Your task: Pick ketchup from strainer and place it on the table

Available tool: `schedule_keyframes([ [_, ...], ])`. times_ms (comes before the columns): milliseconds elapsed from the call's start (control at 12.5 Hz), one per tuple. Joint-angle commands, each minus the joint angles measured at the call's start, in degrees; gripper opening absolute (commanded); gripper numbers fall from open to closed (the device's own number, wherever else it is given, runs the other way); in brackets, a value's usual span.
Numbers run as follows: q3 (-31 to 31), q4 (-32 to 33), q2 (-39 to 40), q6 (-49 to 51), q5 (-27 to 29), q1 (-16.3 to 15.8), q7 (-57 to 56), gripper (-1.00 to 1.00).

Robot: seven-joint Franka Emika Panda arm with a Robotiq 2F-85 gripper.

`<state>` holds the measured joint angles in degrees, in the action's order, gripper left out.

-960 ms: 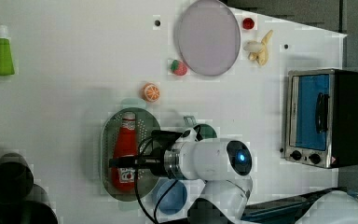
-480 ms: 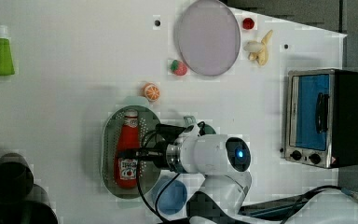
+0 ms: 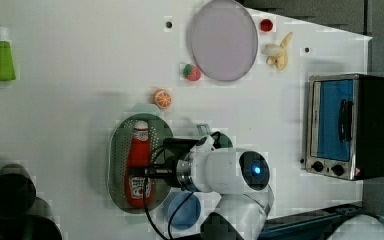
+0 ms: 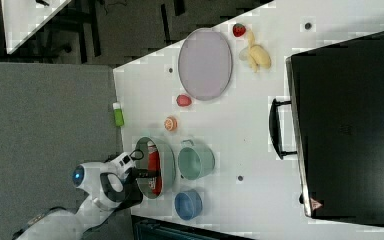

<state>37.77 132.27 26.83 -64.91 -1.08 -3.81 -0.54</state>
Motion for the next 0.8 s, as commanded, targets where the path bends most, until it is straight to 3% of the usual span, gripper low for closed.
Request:
schedule_keyframes([
  [80,1.65,-3.77,-10.65,8.07,2.49,0.59,3.14,0.18],
  [320,-0.38,-9.11,-17.77,20.82,7.62,2.56,3.13,0.18],
  [560,-5.16,-14.46,-21.01,32.68,7.67,4.87,0.09,0.18],
  [800,-12.03,-16.89,-22.66,36.7,7.35,6.79,-8.13,0.18],
])
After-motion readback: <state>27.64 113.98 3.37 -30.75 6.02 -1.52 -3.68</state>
